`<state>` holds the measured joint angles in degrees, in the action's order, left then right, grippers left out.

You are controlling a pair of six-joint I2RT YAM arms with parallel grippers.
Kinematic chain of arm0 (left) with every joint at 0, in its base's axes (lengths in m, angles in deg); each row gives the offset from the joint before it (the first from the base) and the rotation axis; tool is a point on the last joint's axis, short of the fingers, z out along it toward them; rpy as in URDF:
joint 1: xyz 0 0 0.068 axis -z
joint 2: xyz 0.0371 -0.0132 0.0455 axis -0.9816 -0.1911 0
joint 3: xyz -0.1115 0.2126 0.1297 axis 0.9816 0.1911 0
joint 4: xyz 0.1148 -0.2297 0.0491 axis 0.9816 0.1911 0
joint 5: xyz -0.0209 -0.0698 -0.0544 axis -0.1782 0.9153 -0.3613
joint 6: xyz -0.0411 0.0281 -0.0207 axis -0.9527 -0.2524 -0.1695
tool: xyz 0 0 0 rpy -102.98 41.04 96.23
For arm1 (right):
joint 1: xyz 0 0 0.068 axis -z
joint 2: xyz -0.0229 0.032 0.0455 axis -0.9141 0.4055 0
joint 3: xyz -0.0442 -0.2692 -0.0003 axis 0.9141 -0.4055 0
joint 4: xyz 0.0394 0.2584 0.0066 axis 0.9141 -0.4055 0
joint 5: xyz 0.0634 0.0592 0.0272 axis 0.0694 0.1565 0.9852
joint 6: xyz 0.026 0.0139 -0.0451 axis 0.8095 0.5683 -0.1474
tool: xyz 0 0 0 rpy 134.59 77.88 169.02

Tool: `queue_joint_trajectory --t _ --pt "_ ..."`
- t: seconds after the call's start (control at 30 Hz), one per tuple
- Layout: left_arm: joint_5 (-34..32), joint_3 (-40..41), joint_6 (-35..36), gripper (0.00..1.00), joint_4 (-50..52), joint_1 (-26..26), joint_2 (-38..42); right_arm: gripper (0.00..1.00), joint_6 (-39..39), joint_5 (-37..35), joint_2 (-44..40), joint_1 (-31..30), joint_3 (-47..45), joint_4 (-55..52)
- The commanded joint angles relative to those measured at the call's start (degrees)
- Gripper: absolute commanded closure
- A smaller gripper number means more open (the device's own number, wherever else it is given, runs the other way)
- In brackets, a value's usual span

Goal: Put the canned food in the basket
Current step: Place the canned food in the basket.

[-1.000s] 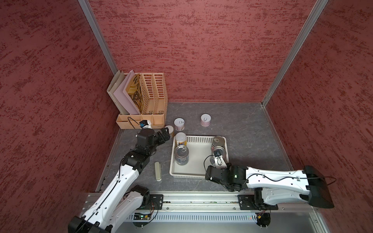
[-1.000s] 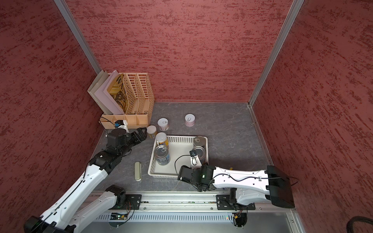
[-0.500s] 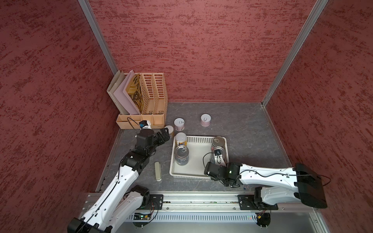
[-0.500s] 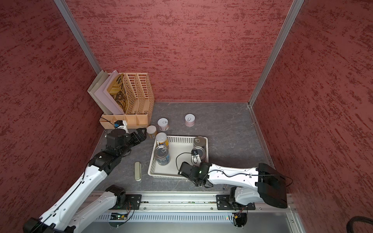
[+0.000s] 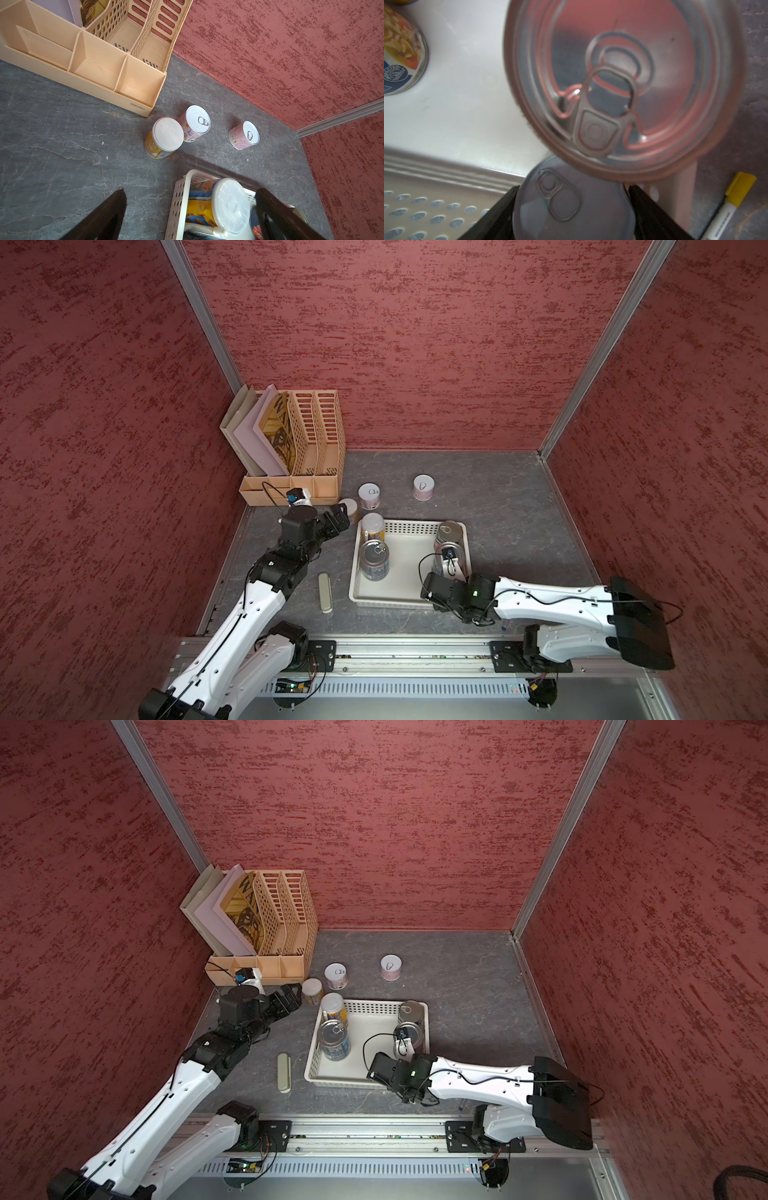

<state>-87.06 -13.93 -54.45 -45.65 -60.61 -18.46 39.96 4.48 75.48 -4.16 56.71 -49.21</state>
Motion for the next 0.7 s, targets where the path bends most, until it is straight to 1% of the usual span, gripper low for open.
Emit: queue_joint_trajectory --t 0.0,0.1,0.13,0.17,0.2,0.43,0.57,0.67 --pt "0.2 0.2 0.0 0.00 0.3 0.0 0.3 0.15 -1.6 -0.2 -0.1 -0.1 0.8 -8.7" --pt "0.5 0.0 0.1 0.00 0.2 0.0 -0.4 0.11 -1.7 -1.0 0.6 -0.2 2.0 -10.2" --pt "0.6 -0.1 0.0 0.00 0.1 0.0 -0.8 0.09 -1.6 -1.5 0.7 -0.2 2.5 -10.8" --pt "0.5 -0.3 0.1 0.00 0.2 0.0 -1.2 0.04 -1.6 -1.7 0.7 -0.2 2.9 -11.3" --pt "0.7 -0.5 0.1 0.00 0.4 0.0 -1.7 0.02 -1.8 -2.1 0.6 -0.2 3.3 -11.8" --pt "0.9 -1.4 0.2 0.00 0.9 -0.2 -4.0 0.02 -2.4 -3.9 -0.5 -0.3 6.9 -15.8" --pt "0.9 -2.1 0.4 0.00 1.1 -0.3 -5.6 0.02 -3.6 -3.5 -1.9 -0.3 8.1 -17.0" --pt "1.1 -3.1 0.5 0.00 1.4 -0.5 -8.0 0.02 -5.2 -2.6 -4.7 -0.4 8.5 -17.0"
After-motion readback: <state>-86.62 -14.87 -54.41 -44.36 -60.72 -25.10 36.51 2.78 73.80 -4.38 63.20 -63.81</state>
